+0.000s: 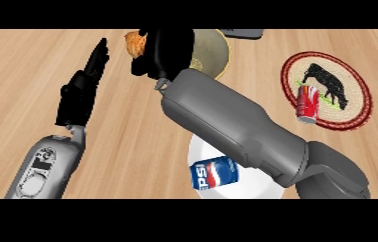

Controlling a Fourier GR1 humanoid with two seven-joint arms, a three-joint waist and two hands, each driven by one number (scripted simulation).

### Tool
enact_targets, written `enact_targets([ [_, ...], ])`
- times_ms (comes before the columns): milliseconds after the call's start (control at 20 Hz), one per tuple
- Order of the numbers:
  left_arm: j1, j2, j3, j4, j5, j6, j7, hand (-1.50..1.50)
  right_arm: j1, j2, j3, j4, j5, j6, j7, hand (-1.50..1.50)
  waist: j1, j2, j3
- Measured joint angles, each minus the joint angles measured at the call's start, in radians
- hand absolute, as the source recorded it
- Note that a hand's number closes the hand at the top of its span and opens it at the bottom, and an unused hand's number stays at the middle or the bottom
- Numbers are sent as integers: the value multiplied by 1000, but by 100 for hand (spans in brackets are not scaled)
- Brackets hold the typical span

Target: Pick the croissant from the plate and place it in the bowl

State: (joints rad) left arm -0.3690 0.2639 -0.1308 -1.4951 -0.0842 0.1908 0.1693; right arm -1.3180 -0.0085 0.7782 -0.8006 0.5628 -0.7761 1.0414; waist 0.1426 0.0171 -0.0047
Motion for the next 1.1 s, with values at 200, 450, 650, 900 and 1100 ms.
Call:
enact_targets([
  [200,13,4,13,5,-4,8,-9,0,-8,1,13,90,23,-61,7,150,-23,1,1],
  [450,16,8,32,-2,-3,13,-3,0,-10,3,37,234,55,-99,11,150,-43,1,2],
  [650,29,13,39,1,-4,8,-16,0,-3,5,55,349,78,-115,9,150,-50,4,2],
  [900,42,8,38,-10,-5,6,-20,0,14,6,41,468,77,-138,-9,150,-48,11,3],
  [1100,52,10,42,-27,-3,2,-31,0,55,6,-30,497,17,-181,-68,-150,-41,19,5],
])
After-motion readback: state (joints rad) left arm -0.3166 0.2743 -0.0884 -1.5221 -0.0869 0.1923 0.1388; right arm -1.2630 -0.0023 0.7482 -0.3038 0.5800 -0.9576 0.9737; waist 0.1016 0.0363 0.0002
